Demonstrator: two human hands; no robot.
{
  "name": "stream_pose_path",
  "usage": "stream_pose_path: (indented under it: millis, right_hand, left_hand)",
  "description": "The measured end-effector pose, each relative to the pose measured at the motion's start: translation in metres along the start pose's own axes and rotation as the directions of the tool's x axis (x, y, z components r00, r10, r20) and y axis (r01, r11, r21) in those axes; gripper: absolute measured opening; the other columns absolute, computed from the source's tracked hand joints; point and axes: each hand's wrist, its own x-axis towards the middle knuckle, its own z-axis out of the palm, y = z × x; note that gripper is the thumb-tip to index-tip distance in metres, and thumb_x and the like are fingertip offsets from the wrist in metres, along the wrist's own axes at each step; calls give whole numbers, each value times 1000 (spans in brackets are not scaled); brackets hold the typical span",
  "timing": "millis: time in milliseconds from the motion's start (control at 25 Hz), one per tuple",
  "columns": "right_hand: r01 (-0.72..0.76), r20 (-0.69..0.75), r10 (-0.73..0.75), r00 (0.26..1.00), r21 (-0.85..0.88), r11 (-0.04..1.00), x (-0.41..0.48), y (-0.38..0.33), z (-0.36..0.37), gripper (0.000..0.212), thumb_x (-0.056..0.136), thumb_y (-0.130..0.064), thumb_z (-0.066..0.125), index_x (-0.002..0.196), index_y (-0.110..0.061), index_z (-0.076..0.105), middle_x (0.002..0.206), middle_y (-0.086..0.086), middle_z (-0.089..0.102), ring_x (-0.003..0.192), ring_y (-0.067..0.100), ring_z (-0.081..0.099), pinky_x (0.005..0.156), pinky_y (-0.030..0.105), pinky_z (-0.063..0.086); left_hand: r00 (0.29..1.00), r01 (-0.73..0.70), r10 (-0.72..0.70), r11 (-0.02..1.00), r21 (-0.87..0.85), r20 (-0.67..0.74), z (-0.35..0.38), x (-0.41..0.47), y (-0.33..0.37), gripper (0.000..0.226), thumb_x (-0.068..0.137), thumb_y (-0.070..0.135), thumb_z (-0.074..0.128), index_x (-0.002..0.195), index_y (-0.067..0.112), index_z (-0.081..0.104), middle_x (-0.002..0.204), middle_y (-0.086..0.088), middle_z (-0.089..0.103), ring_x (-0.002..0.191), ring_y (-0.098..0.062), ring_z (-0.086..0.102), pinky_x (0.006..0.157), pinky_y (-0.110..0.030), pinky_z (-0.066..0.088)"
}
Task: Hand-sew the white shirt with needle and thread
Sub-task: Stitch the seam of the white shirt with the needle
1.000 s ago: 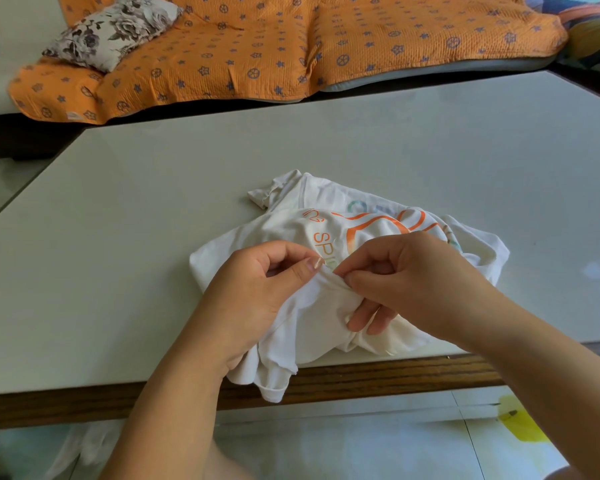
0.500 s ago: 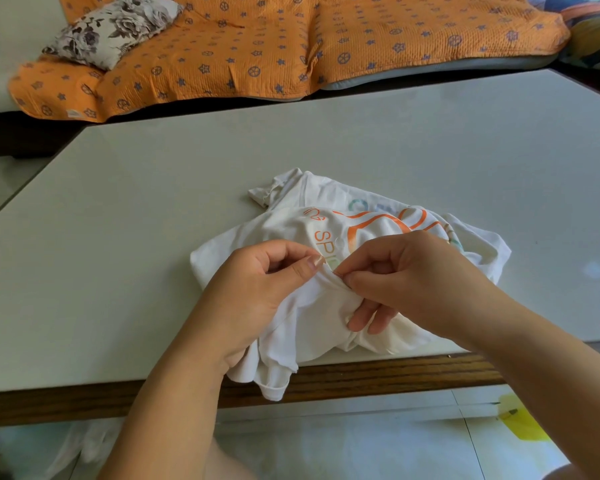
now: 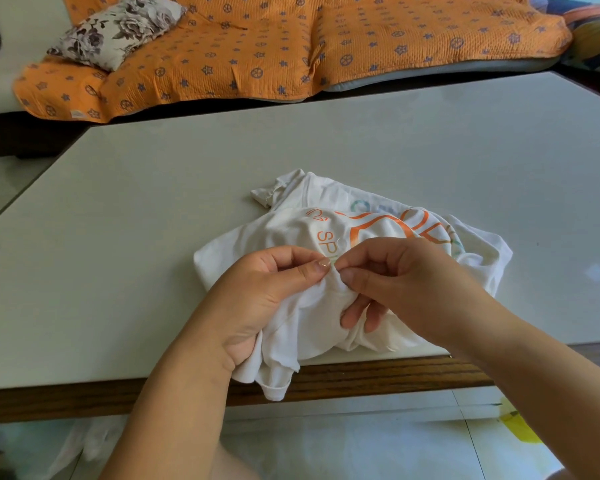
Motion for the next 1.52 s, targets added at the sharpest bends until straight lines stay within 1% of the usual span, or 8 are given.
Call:
stream_pose_path:
  millis: [560, 720, 1080, 1160, 1240, 1320, 1440, 1520]
  right_hand:
    - [30, -50, -26, 998, 78, 997, 4, 4, 5, 12, 94, -7, 58, 90, -14, 67, 63, 4, 70, 57, 20, 71, 55, 22, 55]
    - [86, -86, -82, 993, 38, 996, 4, 5, 12, 13, 96, -13, 56, 93, -22, 65, 65, 2, 70, 62, 21, 73, 67, 38, 60]
    - [158, -257, -180, 950, -101, 982, 7, 4, 7, 14, 92, -20, 62, 79, -26, 63, 72, 0, 70, 53, 12, 65, 47, 30, 50]
    - [149, -309, -128, 942, 44, 988, 12, 3, -1, 11, 93, -16, 62, 82, -18, 63, 80, 1, 73, 51, 15, 63, 41, 27, 45]
    - [93, -261, 13, 965, 389, 916, 18, 0, -11, 8, 96, -13, 56, 88, -10, 59, 82, 7, 74, 47, 17, 60, 39, 23, 41]
    - [-14, -142, 160, 977, 706, 708, 23, 0, -23, 9, 98, -11, 50, 91, -9, 56, 74, 8, 71, 44, 11, 57, 36, 17, 41]
    - [-11, -108, 255, 961, 906, 424, 29, 3, -39, 12, 98, -6, 47, 87, -6, 53, 67, 9, 66, 55, 14, 69, 45, 17, 53]
    - [89, -206, 267, 941, 915, 393, 35, 9, -46, 12, 97, -4, 48, 87, -4, 54, 66, 12, 65, 71, 25, 73, 62, 27, 61]
  left_hand:
    - [999, 35, -36, 994, -108, -13, 3, 2, -2, 19, 61, 20, 76, 79, 16, 76, 85, -13, 74, 77, -20, 72, 67, -28, 59]
    - [999, 30, -33, 991, -130, -20, 10, 3, -3, 26, 67, 18, 74, 91, 7, 71, 84, -15, 74, 74, -21, 72, 64, -28, 58]
    - [999, 30, -30, 999, 14, -37, 4, 1, -2, 41, 60, 33, 80, 95, 12, 79, 100, -12, 76, 101, -24, 72, 97, -38, 51]
    - [996, 35, -31, 998, 54, -82, 2, 1, -1, 38, 57, 34, 80, 89, 15, 80, 96, -8, 77, 98, -20, 72, 96, -35, 51]
    - [995, 34, -26, 997, 74, -100, 3, 0, -1, 35, 55, 37, 79, 85, 19, 80, 93, -5, 78, 96, -18, 72, 94, -34, 52]
    - [995, 15, -10, 999, 51, -96, 4, 0, -1, 28, 58, 35, 77, 82, 21, 80, 92, -4, 78, 95, -16, 72, 92, -32, 52]
    - [993, -18, 18, 1000, 1, -113, 4, 1, -1, 18, 62, 32, 74, 77, 23, 79, 87, -1, 77, 87, -11, 71, 83, -27, 51]
    - [991, -30, 27, 999, -21, -128, 3, 1, -1, 16, 62, 31, 73, 75, 22, 78, 85, 0, 76, 84, -9, 70, 77, -23, 51]
